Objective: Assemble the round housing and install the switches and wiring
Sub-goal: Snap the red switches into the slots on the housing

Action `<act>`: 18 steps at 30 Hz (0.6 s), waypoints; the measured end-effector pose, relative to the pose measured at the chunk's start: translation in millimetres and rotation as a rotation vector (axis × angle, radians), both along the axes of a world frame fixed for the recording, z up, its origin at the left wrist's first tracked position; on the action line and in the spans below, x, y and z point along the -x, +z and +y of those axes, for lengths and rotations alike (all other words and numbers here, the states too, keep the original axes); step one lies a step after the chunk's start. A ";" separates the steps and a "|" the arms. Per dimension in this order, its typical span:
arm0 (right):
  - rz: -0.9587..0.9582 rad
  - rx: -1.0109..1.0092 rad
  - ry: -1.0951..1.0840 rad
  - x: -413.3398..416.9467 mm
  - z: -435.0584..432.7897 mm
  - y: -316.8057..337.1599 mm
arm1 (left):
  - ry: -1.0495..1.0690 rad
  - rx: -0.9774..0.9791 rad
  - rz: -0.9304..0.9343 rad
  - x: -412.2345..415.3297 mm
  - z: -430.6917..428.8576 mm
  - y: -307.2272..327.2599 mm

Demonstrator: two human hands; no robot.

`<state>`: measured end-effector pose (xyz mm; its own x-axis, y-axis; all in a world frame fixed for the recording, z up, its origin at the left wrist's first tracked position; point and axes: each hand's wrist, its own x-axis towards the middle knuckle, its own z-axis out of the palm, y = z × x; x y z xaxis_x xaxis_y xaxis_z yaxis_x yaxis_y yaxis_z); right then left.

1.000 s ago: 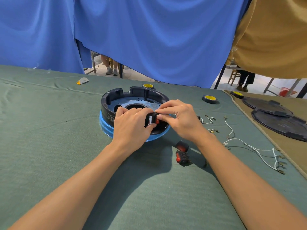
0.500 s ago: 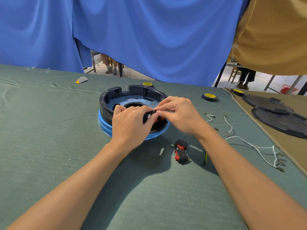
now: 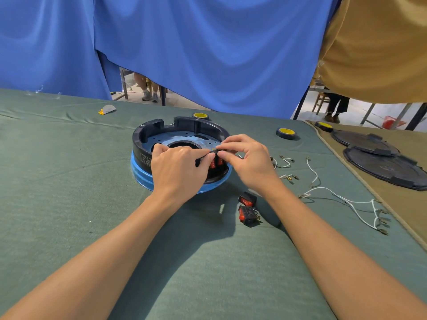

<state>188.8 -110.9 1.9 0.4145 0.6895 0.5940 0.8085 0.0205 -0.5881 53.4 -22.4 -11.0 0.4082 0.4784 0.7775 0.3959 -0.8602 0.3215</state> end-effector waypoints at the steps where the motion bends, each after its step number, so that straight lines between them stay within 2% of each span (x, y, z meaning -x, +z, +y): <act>1: -0.005 0.024 0.013 -1.8 0.1 2.3 | -0.008 0.002 -0.003 0.1 0.9 -0.2; 5: 0.033 0.111 0.086 -9.8 0.5 10.3 | -0.045 0.020 -0.026 2.3 2.9 -0.4; 12: 0.137 0.102 0.129 -13.6 2.8 7.4 | -0.089 0.024 -0.017 6.2 6.0 -2.2; 18: 0.077 0.156 0.132 -17.8 0.1 10.1 | -0.036 -0.021 -0.019 3.7 4.1 -5.1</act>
